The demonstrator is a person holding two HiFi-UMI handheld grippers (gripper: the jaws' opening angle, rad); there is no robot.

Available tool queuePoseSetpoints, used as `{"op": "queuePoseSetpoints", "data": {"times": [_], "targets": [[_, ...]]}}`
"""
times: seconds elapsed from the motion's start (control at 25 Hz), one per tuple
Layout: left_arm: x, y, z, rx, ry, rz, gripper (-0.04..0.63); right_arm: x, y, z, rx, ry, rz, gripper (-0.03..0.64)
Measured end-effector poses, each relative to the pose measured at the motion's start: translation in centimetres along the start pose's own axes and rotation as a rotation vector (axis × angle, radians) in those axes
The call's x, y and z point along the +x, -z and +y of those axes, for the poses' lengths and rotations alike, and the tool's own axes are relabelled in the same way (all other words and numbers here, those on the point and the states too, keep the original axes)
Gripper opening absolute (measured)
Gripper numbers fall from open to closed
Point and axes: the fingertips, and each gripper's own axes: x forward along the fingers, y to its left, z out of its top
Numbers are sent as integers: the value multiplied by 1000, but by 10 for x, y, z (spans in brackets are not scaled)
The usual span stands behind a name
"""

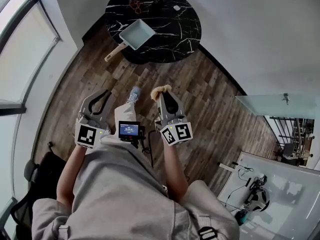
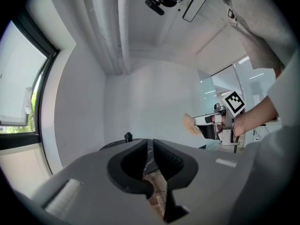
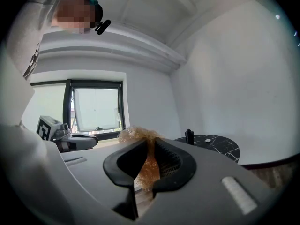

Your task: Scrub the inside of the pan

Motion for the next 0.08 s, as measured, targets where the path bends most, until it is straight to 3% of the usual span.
{"op": "queuePoseSetpoints", "data": {"times": [0.08], "targets": [[-23, 7, -16, 0, 5, 2, 32, -25, 9, 15, 19, 4, 1, 63]]}}
